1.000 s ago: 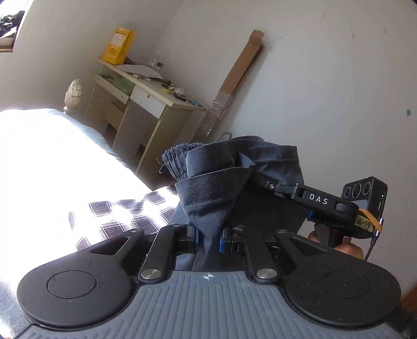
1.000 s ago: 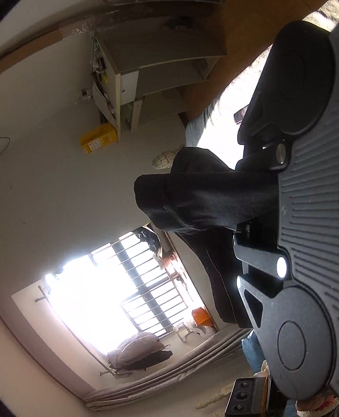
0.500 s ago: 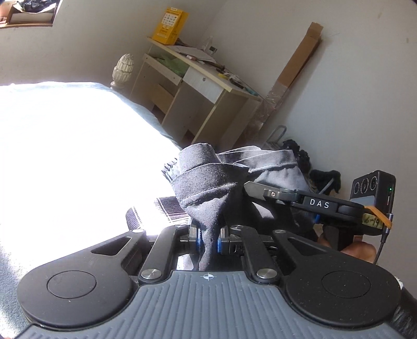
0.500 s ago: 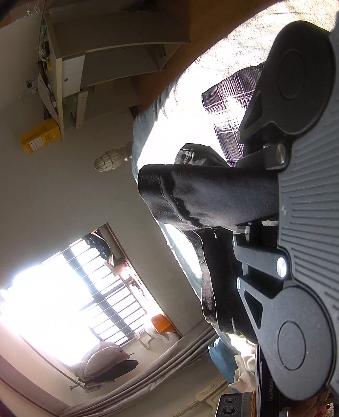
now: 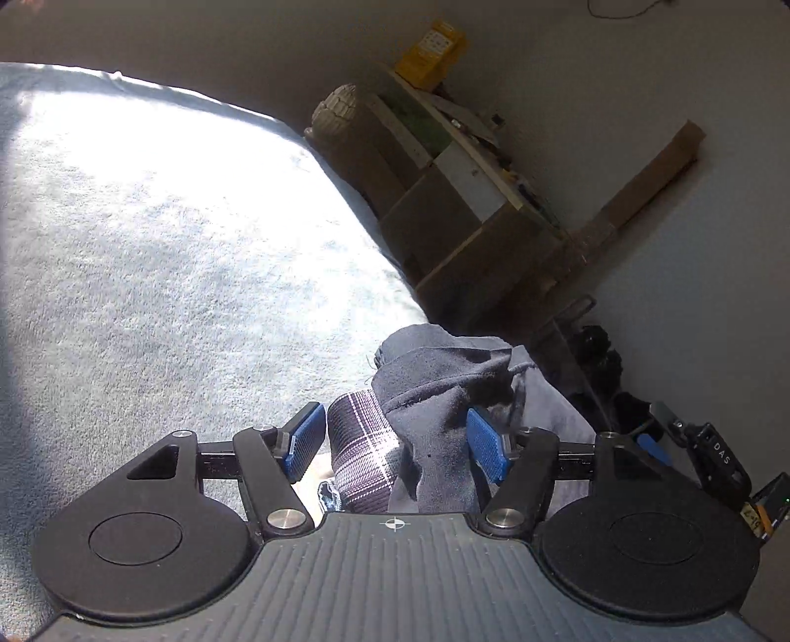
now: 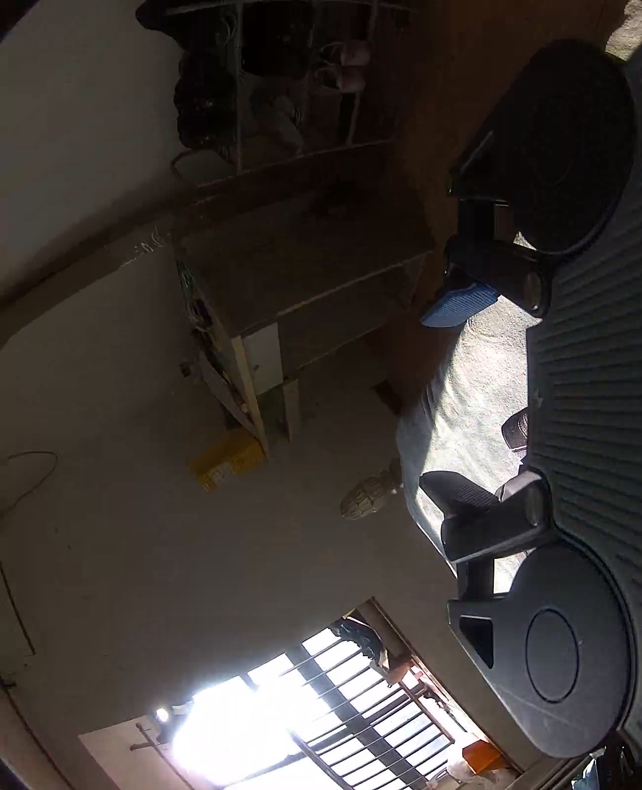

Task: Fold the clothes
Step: 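Carry the shorts with both tools and lower them onto the clothes stack, then open both tools to release the shorts on the stack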

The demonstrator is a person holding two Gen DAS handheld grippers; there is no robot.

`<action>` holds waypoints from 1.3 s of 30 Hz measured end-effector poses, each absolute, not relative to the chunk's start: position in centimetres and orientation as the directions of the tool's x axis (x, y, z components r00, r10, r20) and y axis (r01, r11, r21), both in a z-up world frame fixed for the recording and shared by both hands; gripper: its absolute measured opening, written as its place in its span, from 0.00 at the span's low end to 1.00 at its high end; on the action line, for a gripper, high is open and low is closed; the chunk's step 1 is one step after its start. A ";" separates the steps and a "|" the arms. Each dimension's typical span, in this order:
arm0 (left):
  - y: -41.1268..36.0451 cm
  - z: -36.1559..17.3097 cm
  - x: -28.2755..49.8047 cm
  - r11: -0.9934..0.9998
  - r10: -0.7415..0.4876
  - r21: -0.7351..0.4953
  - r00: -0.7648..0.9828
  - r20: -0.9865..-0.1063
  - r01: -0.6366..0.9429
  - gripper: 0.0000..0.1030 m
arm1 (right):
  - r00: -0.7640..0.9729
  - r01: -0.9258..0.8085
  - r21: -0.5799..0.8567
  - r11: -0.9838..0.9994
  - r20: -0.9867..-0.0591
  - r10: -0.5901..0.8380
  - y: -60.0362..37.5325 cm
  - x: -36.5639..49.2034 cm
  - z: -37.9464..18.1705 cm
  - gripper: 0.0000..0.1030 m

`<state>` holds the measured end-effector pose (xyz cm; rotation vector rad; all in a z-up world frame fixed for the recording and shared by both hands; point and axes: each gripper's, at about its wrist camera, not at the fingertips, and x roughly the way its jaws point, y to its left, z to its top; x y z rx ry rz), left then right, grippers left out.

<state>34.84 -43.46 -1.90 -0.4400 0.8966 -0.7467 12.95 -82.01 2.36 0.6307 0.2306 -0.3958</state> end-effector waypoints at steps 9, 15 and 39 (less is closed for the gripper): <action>-39.3 0.6 28.0 0.632 -0.751 -0.475 0.330 -0.572 0.613 0.65 | 0.927 0.374 0.774 0.511 -0.326 -0.185 -81.5 0.3 -1.3 0.65; -41.3 2.4 16.3 0.408 -0.800 0.041 0.379 -0.465 0.912 0.65 | 0.916 0.376 0.747 0.548 -0.391 -0.096 -79.8 2.1 -1.1 0.64; -46.8 -2.2 14.0 0.208 -0.776 0.351 0.372 -0.509 0.913 0.11 | 0.880 0.444 0.640 0.627 -0.443 -0.172 -78.1 2.3 -2.9 0.07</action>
